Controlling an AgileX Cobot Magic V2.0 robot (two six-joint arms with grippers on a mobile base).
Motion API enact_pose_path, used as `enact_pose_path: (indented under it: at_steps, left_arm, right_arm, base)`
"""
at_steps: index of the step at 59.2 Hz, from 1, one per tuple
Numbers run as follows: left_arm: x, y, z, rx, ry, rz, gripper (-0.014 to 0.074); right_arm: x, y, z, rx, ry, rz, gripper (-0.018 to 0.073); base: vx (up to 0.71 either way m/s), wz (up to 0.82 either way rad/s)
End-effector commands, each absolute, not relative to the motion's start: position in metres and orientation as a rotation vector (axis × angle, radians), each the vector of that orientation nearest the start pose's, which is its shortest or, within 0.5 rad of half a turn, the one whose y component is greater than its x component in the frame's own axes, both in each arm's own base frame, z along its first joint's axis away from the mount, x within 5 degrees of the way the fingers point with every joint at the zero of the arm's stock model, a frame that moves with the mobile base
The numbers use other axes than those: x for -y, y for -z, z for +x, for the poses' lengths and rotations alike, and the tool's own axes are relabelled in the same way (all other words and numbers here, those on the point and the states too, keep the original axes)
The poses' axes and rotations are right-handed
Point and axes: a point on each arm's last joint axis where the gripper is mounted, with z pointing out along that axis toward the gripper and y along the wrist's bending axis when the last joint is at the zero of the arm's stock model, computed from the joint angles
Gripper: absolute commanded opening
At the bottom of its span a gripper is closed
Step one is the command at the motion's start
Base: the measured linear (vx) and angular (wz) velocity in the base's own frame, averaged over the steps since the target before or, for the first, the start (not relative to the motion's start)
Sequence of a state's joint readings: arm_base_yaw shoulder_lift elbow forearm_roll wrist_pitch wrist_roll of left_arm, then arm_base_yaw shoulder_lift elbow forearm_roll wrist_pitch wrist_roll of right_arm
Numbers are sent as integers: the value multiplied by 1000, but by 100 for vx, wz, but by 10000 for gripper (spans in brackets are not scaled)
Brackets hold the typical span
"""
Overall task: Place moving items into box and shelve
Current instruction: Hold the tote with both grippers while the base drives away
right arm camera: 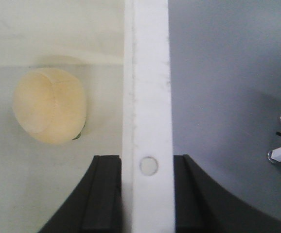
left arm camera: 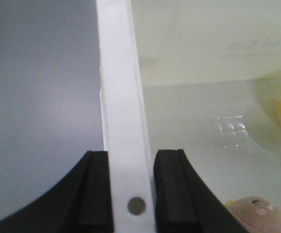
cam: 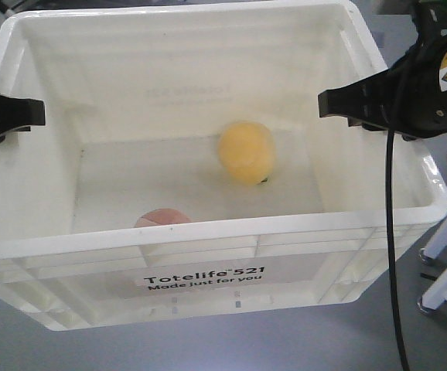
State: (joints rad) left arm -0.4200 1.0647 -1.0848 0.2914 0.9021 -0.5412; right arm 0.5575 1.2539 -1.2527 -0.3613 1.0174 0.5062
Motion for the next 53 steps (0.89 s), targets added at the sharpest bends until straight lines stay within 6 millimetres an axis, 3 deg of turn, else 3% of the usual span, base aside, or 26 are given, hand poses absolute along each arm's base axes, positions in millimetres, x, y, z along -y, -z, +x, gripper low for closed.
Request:
enact_pose_path:
  at_steps: [1, 53]
  left_arm:
    - [62, -404, 195, -2136, 135, 5, 148]
    - [61, -402, 194, -2160, 120, -1, 148]
  right_arm:
    - [-101, -408, 225, -2226, -16, -178, 57]
    - [-101, -408, 225, -2225, -16, -178, 57]
  base:
    - [-11, 58]
    - [-12, 71]
